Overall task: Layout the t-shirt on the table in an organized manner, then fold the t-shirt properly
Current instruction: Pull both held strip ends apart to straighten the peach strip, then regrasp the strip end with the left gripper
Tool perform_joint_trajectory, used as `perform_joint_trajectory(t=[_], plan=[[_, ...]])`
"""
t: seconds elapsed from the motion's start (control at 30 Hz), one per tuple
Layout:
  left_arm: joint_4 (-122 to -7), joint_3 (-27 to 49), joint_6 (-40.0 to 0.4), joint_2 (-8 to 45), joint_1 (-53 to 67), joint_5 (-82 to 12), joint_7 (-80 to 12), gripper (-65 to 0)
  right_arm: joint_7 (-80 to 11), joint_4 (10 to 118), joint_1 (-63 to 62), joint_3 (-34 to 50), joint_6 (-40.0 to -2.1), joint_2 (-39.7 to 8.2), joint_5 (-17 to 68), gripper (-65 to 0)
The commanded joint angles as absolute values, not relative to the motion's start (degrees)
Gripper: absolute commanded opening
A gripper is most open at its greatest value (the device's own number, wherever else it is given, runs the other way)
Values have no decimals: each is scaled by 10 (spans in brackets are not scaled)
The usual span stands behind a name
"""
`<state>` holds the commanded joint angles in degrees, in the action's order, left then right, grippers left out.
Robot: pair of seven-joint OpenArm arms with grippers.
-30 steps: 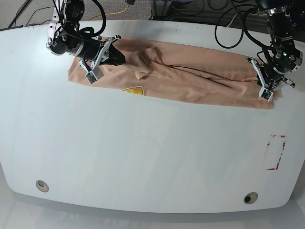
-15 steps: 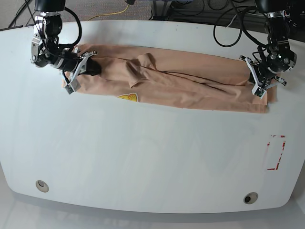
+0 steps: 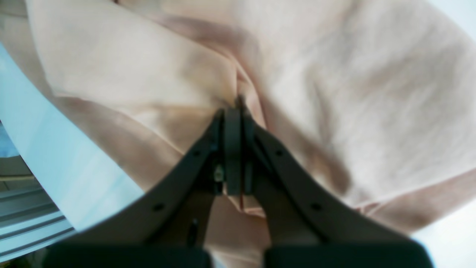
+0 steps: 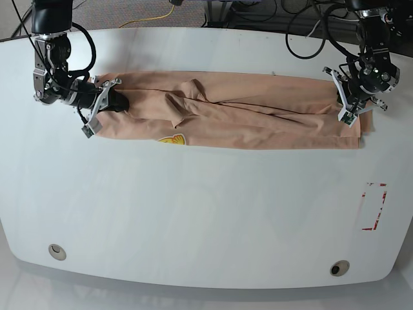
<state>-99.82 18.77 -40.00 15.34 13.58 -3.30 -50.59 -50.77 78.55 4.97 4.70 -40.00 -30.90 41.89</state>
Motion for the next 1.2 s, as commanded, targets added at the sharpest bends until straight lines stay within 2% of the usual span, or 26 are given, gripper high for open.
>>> perform_joint_trajectory(t=[0.43, 0.8, 1.03, 1.13, 1.2], plan=[[-1057, 188, -400, 151, 189, -36, -516, -650, -507, 788, 4, 51, -400, -277, 271, -645], [-1111, 194, -400, 152, 161, -37, -516, -650, -509, 815, 9, 82, -400, -277, 266, -645], [-1113, 251, -400, 152, 129, -37, -517, -650, -509, 821, 29, 87, -400, -279, 265, -645], [-1113, 266, -400, 152, 113, -37, -519, -603, -509, 828, 39, 87, -400, -279, 265, -645], [-1112, 282, -400, 152, 107, -37, -534, -517, -509, 835, 45, 87, -400, -279, 265, -645]])
